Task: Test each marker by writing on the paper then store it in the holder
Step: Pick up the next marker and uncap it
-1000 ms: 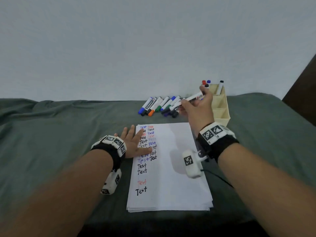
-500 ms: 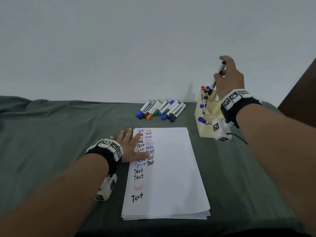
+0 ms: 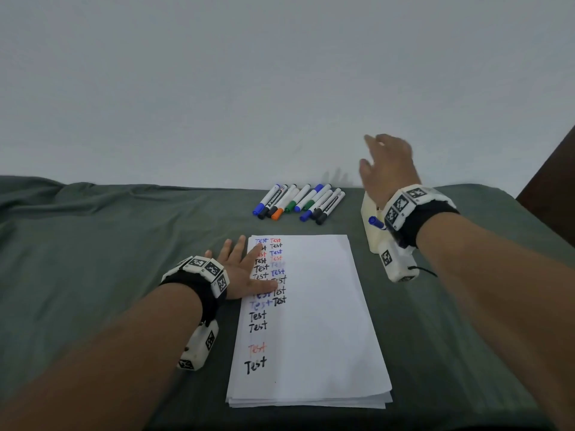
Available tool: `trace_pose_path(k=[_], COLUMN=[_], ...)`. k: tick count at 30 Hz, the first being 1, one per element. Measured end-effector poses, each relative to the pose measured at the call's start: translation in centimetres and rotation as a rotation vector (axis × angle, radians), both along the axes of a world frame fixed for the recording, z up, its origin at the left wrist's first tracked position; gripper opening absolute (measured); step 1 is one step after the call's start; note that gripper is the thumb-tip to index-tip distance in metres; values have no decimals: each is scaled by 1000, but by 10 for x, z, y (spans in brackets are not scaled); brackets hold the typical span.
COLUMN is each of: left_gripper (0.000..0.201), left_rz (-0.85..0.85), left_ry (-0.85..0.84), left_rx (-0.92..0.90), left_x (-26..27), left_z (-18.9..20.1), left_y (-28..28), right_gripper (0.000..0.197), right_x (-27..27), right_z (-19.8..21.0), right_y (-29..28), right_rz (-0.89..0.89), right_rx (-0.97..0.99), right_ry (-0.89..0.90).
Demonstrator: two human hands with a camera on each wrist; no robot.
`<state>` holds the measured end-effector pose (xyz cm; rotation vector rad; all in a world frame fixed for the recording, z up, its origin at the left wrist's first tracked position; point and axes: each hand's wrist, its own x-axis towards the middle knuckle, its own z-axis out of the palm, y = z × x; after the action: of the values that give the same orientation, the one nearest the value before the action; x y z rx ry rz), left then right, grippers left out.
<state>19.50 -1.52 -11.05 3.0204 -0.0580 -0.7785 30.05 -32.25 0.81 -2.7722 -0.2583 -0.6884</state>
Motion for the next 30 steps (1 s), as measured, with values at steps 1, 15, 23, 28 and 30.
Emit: trace_pose_path(k=[1, 15, 23, 28, 30], left_gripper=[114, 112, 57, 64, 61], left_rz=[-1, 5, 71, -108, -129], left_ry=[0, 5, -388, -364, -319], left_rx=[1, 6, -101, -81, -20], left_x=[0, 8, 72, 109, 119], left_z=[0, 1, 28, 40, 42], left_y=[0, 4, 14, 12, 7], right_gripper=[54, 95, 102, 102, 101], right_x=[-7, -76, -67, -65, -64], right_z=[-4, -102, -109, -111, -111], right_y=[10, 69, 67, 65, 65], right_rz=[91, 346, 351, 363, 366], right_rx=[-14, -403, -386, -360, -358], right_ry=[4, 791, 819, 825, 822])
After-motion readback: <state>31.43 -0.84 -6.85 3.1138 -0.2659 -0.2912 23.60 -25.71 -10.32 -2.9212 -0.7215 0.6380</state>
